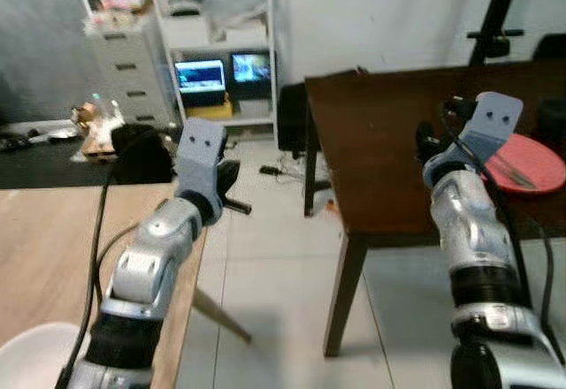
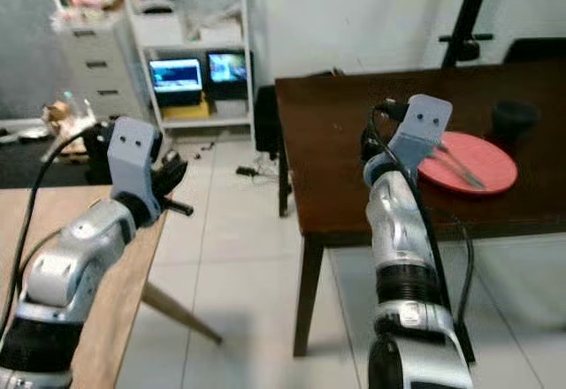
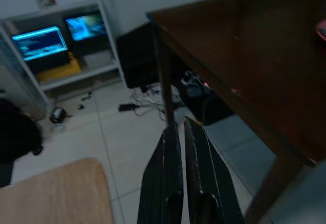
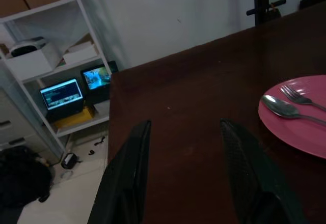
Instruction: Setting the table
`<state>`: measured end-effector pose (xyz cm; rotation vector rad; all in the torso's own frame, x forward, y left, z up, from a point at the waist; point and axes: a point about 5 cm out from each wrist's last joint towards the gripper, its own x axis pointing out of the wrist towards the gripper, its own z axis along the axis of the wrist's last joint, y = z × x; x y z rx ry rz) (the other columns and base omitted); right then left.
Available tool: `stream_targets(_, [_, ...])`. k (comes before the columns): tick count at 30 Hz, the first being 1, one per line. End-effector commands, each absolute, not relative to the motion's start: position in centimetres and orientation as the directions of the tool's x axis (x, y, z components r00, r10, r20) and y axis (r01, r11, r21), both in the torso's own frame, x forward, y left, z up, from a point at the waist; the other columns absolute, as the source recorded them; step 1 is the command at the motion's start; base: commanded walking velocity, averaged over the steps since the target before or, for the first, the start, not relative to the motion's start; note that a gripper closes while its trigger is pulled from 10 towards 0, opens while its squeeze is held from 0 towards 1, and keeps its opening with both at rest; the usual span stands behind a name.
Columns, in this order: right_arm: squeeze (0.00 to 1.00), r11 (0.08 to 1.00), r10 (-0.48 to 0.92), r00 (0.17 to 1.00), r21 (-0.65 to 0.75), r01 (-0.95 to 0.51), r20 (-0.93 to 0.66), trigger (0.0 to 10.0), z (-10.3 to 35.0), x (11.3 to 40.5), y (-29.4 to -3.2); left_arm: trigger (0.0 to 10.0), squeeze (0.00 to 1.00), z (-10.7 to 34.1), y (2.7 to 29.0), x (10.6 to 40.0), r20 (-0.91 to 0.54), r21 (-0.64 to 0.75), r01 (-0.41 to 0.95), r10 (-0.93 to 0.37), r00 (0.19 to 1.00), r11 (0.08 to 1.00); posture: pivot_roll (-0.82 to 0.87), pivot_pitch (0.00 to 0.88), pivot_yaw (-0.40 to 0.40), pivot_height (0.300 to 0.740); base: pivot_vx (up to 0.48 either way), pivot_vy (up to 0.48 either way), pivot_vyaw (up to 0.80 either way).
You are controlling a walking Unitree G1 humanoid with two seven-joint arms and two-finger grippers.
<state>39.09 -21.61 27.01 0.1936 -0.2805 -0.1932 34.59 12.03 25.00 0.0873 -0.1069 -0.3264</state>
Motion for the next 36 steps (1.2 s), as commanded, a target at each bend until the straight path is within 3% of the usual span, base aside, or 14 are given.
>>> stream_targets(1, [0.0,0.968,-0.194,0.945,0.209,0.14,0.262,10.0,27.23,39.21,-20.83,10.0,0.0,24.7,12.77,34.73,0.086,0.099,0.278,-0.286,0.954,0.956,0.06,0.064,0.139,0.74,0.0,0.0,0.0])
stream_targets(26, [0.0,0.968,-0.186,0.947,0.212,0.132,0.262,10.0,27.25,39.25,-20.69,10.0,0.0,24.83,12.59,34.74,0.1,0.099,0.287,-0.296,0.95,0.953,0.05,0.071,0.136,0.74,0.32,-0.341,0.0])
stream_targets(36, [0.0,0.967,-0.187,0.948,0.217,0.132,0.259,10.0,27.26,39.3,-20.68,10.0,0.0,24.84,12.47,34.73,0.102,0.089,0.292,-0.3,0.948,0.952,0.05,0.071,0.135,0.74,0.0,-0.438,0.0])
